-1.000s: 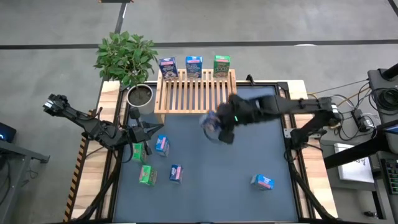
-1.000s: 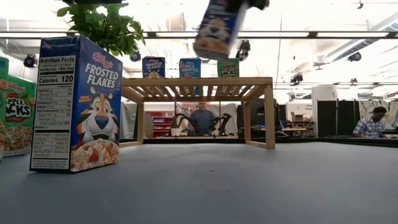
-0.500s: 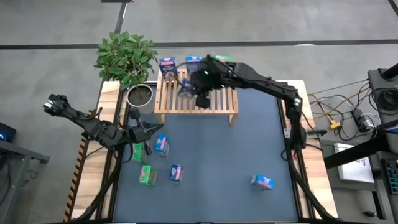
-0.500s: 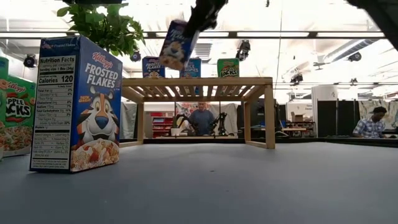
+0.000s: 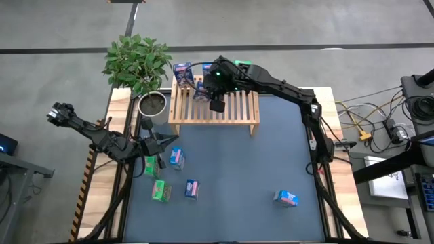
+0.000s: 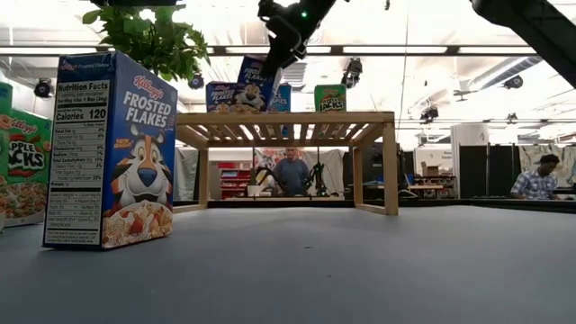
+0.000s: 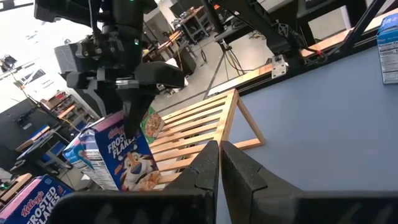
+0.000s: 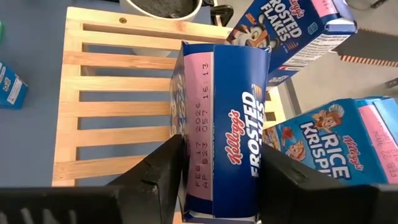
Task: Stack cereal on shelf
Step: Put the right blue cereal box on the shelf aligned with the blue cereal box
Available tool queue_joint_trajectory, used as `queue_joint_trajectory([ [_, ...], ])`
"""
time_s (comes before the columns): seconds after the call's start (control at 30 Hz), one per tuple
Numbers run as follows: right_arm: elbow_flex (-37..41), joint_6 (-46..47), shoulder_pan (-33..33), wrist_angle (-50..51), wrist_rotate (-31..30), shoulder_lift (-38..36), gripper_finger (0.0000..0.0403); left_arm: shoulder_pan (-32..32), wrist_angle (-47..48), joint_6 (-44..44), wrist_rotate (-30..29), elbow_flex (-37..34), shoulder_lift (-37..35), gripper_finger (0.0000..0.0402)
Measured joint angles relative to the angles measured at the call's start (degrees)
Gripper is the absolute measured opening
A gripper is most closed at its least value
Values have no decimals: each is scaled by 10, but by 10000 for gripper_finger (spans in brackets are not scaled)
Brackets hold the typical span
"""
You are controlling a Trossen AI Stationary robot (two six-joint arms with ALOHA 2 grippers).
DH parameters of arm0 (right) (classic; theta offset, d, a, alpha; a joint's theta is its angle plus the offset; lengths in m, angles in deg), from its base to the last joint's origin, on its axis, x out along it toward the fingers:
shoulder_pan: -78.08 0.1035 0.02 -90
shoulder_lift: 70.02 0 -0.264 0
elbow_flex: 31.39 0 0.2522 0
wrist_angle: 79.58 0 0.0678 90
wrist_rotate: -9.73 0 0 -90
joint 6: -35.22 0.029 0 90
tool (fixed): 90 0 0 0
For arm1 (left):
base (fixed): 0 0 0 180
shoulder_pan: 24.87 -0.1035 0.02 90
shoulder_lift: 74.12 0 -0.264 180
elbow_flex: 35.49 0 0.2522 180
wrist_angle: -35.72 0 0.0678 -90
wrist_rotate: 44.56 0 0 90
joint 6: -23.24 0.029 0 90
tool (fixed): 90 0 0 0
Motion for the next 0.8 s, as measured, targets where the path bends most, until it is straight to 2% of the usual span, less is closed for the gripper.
queue_joint_trajectory([
  [0.37,2,1,-2,-3,-2,1,214,0,0,-3,0,0,0,0],
  [0.8,-3,31,4,7,-7,-47,226,0,0,-3,0,0,0,0],
])
